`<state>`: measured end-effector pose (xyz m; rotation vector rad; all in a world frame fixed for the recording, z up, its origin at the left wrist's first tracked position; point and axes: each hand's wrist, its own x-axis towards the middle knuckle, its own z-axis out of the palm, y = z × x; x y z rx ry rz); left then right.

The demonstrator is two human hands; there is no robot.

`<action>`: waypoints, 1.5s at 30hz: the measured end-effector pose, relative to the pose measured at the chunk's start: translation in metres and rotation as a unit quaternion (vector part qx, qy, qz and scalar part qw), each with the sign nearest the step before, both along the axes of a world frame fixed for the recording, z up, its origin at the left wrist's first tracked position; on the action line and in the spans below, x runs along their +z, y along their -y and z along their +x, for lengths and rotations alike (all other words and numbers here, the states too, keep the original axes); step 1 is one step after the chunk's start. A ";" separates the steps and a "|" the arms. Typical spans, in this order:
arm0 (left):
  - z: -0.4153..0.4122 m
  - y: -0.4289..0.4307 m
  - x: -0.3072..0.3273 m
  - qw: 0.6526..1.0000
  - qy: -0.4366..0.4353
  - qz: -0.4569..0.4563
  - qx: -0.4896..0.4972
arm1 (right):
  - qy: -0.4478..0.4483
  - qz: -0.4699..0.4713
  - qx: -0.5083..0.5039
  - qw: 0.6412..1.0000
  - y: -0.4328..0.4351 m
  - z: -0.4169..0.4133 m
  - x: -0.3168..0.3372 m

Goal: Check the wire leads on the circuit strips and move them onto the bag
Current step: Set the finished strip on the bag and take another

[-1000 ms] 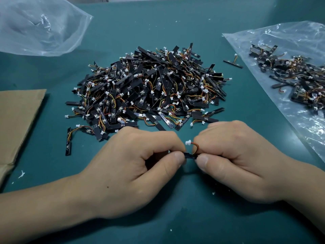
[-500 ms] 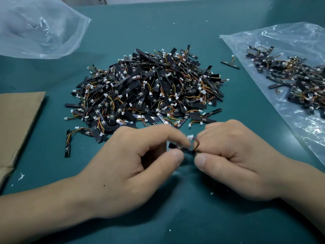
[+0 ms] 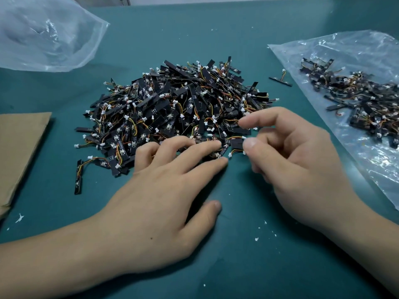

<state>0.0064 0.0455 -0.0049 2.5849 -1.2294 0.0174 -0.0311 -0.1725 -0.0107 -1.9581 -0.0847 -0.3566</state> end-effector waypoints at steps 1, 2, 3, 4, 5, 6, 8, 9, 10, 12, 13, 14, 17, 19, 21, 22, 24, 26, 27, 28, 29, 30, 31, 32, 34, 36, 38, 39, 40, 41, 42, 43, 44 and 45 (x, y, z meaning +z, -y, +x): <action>0.001 0.000 0.000 1.000 -0.007 -0.012 -0.003 | 0.006 -0.008 -0.007 1.000 0.000 0.000 0.000; 0.002 -0.001 0.001 0.999 -0.016 -0.031 -0.005 | 0.010 -0.011 -0.012 1.000 0.001 0.000 0.000; 0.003 -0.001 0.001 0.998 -0.027 -0.061 -0.009 | 0.011 -0.011 -0.016 1.000 0.001 0.000 0.000; 0.005 -0.001 0.001 0.995 -0.037 -0.096 -0.015 | 0.008 -0.012 -0.018 1.000 0.001 0.001 0.000; 0.007 0.000 0.000 0.991 -0.042 -0.128 -0.026 | 0.001 -0.018 -0.017 1.000 0.000 0.001 -0.001; 0.009 0.000 0.000 0.987 -0.046 -0.151 -0.036 | -0.010 -0.030 -0.014 0.999 0.000 0.002 -0.002; 0.011 0.001 -0.001 0.982 -0.051 -0.175 -0.045 | -0.021 -0.066 -0.002 0.998 -0.002 0.001 -0.002; 0.011 0.000 -0.002 0.982 -0.052 -0.178 -0.044 | -0.018 -0.085 0.002 0.996 -0.003 0.000 -0.001; 0.011 0.000 -0.003 0.982 -0.047 -0.176 -0.042 | -0.014 -0.100 0.005 0.995 -0.004 -0.001 -0.001; 0.012 -0.001 -0.007 0.982 -0.036 -0.181 -0.041 | -0.010 -0.115 0.010 0.993 -0.005 -0.002 0.000; 0.013 -0.002 -0.009 0.978 -0.038 -0.199 -0.042 | -0.009 -0.115 0.012 0.993 -0.005 -0.002 0.001; 0.015 -0.002 -0.011 0.973 -0.043 -0.224 -0.044 | -0.007 -0.113 0.013 0.994 -0.005 -0.003 0.001; 0.020 -0.001 -0.015 0.950 -0.056 -0.302 -0.048 | 0.004 -0.119 0.027 0.992 -0.005 -0.004 0.003; 0.022 -0.001 -0.017 0.937 -0.057 -0.340 -0.050 | 0.009 -0.152 0.045 0.987 -0.004 -0.004 0.005; 0.021 0.001 -0.015 0.929 -0.042 -0.365 -0.054 | 0.012 -0.187 0.062 0.980 -0.004 -0.004 0.006; 0.020 0.002 -0.013 0.924 -0.036 -0.377 -0.057 | 0.015 -0.199 0.069 0.978 -0.004 -0.004 0.006; 0.016 0.004 -0.010 0.915 -0.033 -0.399 -0.060 | 0.025 -0.210 0.081 0.974 -0.005 -0.004 0.007; 0.014 0.004 -0.007 0.911 -0.037 -0.408 -0.049 | 0.046 -0.221 0.093 0.970 -0.005 -0.004 0.006; 0.014 0.003 -0.007 0.910 -0.043 -0.410 -0.042 | 0.055 -0.226 0.098 0.968 -0.005 -0.004 0.006; 0.013 0.003 -0.006 0.909 -0.051 -0.412 -0.037 | 0.062 -0.229 0.102 0.966 -0.005 -0.004 0.005; 0.013 0.003 -0.005 0.907 -0.060 -0.416 -0.032 | 0.067 -0.230 0.103 0.965 -0.005 -0.004 0.005; 0.013 0.003 -0.005 0.903 -0.065 -0.423 -0.031 | 0.070 -0.230 0.098 0.966 -0.005 -0.004 0.005; 0.013 0.005 -0.006 0.901 -0.065 -0.428 -0.031 | 0.070 -0.230 0.090 0.967 -0.005 -0.004 0.004; 0.013 0.006 -0.006 0.898 -0.071 -0.433 -0.033 | 0.070 -0.228 0.080 0.968 -0.005 -0.003 0.004; 0.012 0.006 -0.009 0.891 -0.126 -0.435 -0.032 | 0.072 -0.221 0.061 0.971 -0.005 -0.002 0.004; 0.014 0.003 -0.011 0.893 -0.176 -0.414 -0.004 | 0.083 -0.217 0.050 0.971 -0.005 -0.001 0.004; 0.018 -0.001 -0.012 0.899 -0.185 -0.396 0.013 | 0.095 -0.219 0.039 0.970 -0.006 -0.001 0.003; 0.019 -0.002 -0.010 0.900 -0.186 -0.394 0.014 | 0.097 -0.221 0.029 0.970 -0.006 -0.002 0.002; 0.020 -0.002 -0.009 0.899 -0.187 -0.396 0.012 | 0.094 -0.222 0.014 0.970 -0.006 -0.002 0.002; 0.019 -0.002 -0.007 0.897 -0.189 -0.400 0.009 | 0.086 -0.220 -0.003 0.972 -0.006 -0.001 0.001; 0.019 -0.003 -0.006 0.895 -0.188 -0.403 0.008 | 0.076 -0.209 -0.017 0.975 -0.005 0.000 0.000; 0.017 -0.003 -0.005 0.897 -0.182 -0.403 0.008 | 0.068 -0.187 -0.023 0.980 -0.004 0.001 0.000; 0.016 -0.002 -0.004 0.899 -0.173 -0.402 0.009 | 0.067 -0.158 -0.020 0.985 -0.004 0.002 0.001; 0.014 -0.003 -0.003 0.900 -0.169 -0.401 0.009 | 0.075 -0.134 -0.012 0.988 -0.003 0.002 0.002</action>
